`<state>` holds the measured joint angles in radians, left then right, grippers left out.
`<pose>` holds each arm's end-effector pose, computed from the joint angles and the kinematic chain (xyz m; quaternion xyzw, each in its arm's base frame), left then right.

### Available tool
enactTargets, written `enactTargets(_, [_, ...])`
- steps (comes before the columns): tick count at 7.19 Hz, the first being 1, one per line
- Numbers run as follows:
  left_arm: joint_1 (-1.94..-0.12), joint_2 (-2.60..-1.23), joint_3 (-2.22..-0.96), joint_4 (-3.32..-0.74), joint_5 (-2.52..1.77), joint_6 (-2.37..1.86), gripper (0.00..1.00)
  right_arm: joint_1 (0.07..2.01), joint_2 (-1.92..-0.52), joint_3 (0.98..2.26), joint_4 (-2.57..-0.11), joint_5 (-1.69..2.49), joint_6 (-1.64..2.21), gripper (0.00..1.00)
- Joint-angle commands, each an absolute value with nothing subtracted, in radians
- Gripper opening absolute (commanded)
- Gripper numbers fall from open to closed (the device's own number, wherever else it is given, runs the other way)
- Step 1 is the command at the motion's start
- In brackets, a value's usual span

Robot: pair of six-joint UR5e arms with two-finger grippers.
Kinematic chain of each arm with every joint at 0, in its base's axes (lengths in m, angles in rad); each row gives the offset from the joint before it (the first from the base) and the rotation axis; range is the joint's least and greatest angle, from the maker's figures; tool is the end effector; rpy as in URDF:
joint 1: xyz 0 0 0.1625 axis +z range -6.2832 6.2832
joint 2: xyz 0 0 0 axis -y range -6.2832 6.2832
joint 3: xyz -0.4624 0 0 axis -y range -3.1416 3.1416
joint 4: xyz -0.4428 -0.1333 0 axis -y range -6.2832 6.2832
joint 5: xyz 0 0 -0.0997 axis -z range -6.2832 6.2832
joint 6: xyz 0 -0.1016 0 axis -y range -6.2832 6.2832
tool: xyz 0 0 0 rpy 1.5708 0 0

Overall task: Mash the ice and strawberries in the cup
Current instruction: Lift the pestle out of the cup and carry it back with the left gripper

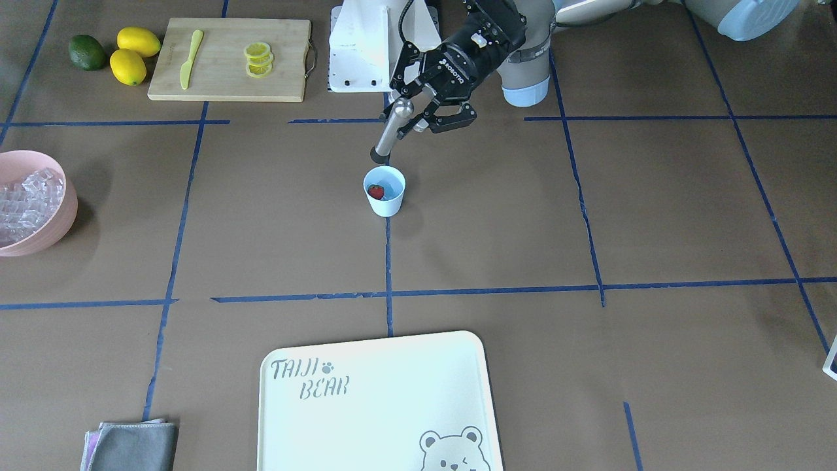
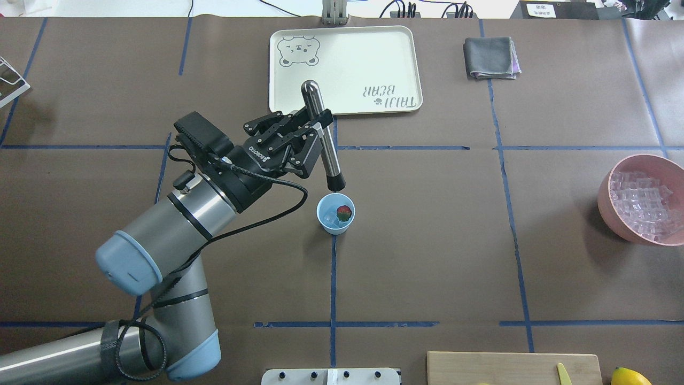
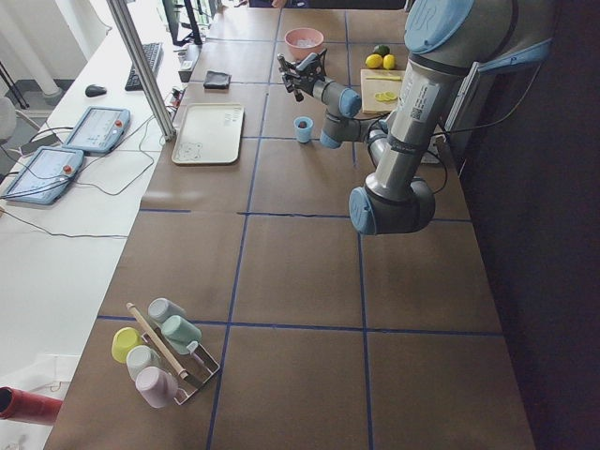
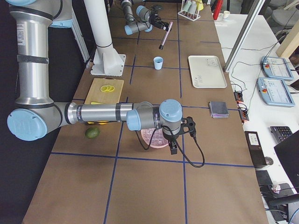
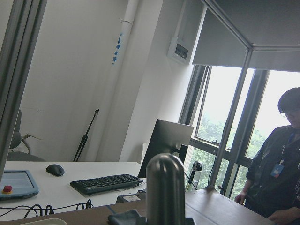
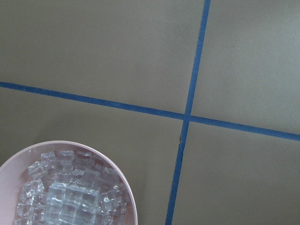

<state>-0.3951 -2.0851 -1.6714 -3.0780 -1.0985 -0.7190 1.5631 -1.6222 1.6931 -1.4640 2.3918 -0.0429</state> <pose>0.4976 -0.4020 0.1773 0.5882 0.6223 -0.0915 0.5083 0.0549 -0.5287 0.6434 0.0883 -0.3960 -0.0585 0.9121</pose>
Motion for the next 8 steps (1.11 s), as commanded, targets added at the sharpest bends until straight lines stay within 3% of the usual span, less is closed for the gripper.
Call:
enactTargets(1, [-0.544, -1.957, -1.680, -3.056, -1.300, -0.982, 0.00, 1.563, -1.620, 1.695, -1.463, 2.395, -0.043, 1.00])
enactTargets(5, [-0.954, -1.743, -1.677, -2.840, -1.932, -1.410, 0.00, 1.565, -1.628, 1.706, -1.459, 2.399, -0.043, 1.00])
enactTargets(8, [-1.211, -1.668, -1.629, -2.598, -2.361, -1.387, 0.00, 1.565, -1.621, 1.704, -1.459, 2.398, -0.043, 1.00])
